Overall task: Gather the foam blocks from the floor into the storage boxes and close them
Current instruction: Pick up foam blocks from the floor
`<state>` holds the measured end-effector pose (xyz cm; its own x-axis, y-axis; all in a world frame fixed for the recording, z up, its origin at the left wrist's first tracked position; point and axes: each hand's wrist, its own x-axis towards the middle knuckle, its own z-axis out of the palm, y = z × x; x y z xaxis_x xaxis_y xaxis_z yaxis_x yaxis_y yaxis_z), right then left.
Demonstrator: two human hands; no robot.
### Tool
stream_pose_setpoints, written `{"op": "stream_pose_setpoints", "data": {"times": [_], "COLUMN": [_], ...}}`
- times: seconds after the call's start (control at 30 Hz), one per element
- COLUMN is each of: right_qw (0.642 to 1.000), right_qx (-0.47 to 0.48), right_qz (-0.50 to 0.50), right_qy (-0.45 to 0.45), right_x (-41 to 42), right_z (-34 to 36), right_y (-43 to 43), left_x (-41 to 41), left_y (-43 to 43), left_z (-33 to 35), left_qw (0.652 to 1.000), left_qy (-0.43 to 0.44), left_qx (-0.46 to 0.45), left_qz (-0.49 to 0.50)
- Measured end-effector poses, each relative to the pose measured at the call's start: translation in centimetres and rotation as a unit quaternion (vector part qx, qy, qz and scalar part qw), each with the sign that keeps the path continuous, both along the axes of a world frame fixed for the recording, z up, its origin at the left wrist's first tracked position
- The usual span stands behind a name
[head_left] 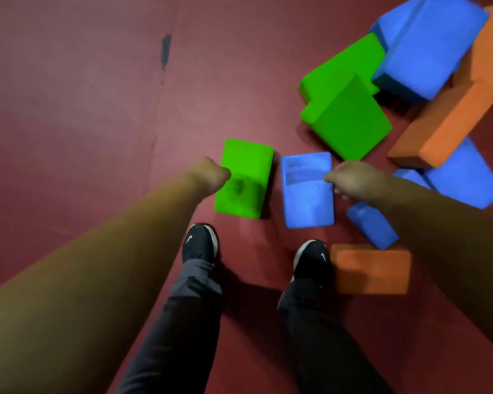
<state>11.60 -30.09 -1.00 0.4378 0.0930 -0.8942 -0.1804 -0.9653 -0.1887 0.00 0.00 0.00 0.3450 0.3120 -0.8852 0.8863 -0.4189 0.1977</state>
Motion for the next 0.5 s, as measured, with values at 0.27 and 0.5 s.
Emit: {"op": "stream_pose_setpoints", "data": {"times": [0.27, 0.5], "right_qw": [0.995, 0.987], "right_qx": [-0.020, -0.017], "right_qz": [-0.059, -0.103], "right_qy": [-0.078, -0.125], "right_x": [0.3, 0.5], "right_z": [-10.6, -19.0], "right_y": [0.2, -3.0], "left_x": [1.5, 3.6], "left_y": [1.1, 0.0], "left_z": [-9.4, -13.2], "left_qw": [0.998, 0.987], "left_qy": [-0.037, -0.064], "left_qx": [0.018, -0.031], "left_qz": [0.044, 0.143]}}
